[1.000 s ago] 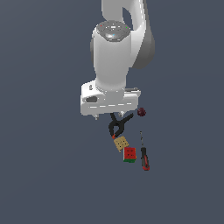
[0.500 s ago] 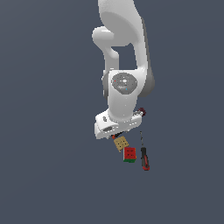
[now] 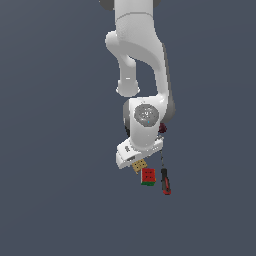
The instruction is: Pick up a designated object from a clutter of objects.
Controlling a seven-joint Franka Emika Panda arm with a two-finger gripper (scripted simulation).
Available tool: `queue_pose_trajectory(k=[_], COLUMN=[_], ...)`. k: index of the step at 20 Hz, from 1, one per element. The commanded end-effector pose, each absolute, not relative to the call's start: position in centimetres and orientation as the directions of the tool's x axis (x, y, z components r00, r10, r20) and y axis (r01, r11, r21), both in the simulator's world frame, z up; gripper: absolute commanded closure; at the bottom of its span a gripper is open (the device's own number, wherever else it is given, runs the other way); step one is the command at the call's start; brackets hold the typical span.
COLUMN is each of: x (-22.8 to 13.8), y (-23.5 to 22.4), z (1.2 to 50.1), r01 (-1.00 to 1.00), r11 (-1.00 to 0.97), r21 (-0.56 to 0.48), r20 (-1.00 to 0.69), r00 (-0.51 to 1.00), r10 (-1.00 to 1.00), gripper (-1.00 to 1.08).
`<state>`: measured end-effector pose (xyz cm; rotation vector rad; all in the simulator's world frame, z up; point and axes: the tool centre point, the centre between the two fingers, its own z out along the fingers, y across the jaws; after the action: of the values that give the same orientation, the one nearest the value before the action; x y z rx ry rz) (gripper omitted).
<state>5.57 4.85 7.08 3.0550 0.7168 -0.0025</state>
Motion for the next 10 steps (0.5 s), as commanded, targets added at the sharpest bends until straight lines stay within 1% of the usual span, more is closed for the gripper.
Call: queue_pose_trajectory(k=[1,10], x=[5.56,5.48], y=[5.12,5.18], z=[6.37,5.37], r01=[0.455,0.457], r11=[-0.89,-0.889], r21=[0.001,0.0], r20=[0.0,-0.001], r00=[0.89,0.889], r10=[0.455,0.457], gripper=[-0.92,-0.92])
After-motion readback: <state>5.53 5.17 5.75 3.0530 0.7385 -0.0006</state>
